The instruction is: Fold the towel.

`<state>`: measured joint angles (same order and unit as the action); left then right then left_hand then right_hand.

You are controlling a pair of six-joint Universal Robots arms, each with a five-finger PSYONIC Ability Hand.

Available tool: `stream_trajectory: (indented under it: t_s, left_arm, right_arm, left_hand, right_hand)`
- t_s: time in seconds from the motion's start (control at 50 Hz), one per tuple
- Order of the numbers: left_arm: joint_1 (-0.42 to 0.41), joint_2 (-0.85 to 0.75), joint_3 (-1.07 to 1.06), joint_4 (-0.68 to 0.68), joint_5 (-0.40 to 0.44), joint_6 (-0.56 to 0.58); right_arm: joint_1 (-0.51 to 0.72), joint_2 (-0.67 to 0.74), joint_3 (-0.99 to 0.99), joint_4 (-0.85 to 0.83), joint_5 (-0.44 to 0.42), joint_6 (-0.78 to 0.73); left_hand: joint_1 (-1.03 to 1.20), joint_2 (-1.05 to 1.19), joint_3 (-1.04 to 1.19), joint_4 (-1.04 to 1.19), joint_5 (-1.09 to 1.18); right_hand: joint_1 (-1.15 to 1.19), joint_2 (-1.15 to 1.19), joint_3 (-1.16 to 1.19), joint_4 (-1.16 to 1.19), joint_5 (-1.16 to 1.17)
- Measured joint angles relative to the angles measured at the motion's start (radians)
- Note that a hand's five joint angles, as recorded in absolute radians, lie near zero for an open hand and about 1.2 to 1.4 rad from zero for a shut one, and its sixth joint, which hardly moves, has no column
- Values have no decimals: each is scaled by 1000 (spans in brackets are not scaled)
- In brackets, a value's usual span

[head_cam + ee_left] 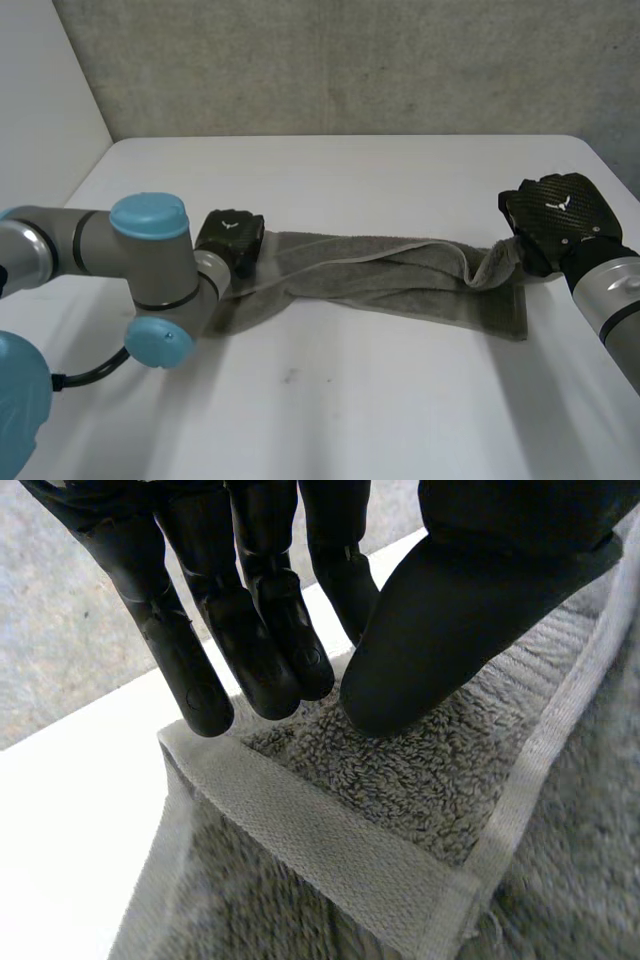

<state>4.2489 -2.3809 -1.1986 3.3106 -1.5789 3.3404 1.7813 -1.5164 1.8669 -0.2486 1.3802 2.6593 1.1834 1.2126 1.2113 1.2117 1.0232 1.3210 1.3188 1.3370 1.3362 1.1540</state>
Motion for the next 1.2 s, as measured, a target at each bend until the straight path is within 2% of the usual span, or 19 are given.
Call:
stream_trajectory:
  t_s: [0.22, 0.32, 0.38, 0.92, 0.96, 1.0, 1.04, 1.2]
  left_arm:
    - [2, 96, -44, -19, 6, 0]
    - [4, 86, -62, -16, 7, -1]
    - [4, 68, -63, -15, 7, 0]
    - [-2, -69, 41, -14, 7, 2]
    - [-3, -76, 46, -15, 8, 2]
    - [-3, -82, 50, -15, 7, 3]
    - [-4, -83, 52, -16, 5, 3]
    - [-4, -21, 65, -32, -14, -2]
  right_arm:
    - [7, -11, -4, 2, -1, 4]
    - [10, -10, 1, 3, -1, 3]
    - [10, -8, 5, 2, -1, 1]
    - [8, 8, 11, -1, -1, -5]
    - [7, 10, 11, -1, -1, -7]
    - [6, 13, 11, -1, 0, -11]
    - [6, 14, 11, -1, 0, -14]
    - [4, 15, 6, -1, 4, -21]
  left_hand:
    - [1, -26, -23, -24, -3]
    - [-265, -295, -292, -294, -281]
    - [-343, -375, -373, -374, -360]
    - [-419, -452, -450, -451, -437]
    - [-384, -413, -415, -415, -400]
    - [-176, -201, -201, -212, -201]
    - [-96, -115, -120, -118, -112]
    - [-10, -4, -5, -4, -8]
  right_hand:
    - [0, 0, 0, 0, 0]
    - [0, 0, 0, 0, 0]
    - [0, 0, 0, 0, 0]
    - [0, 0, 0, 0, 0]
    - [0, 0, 0, 0, 0]
    - [0, 0, 0, 0, 0]
    - [0, 0, 0, 0, 0]
    - [0, 0, 0, 0, 0]
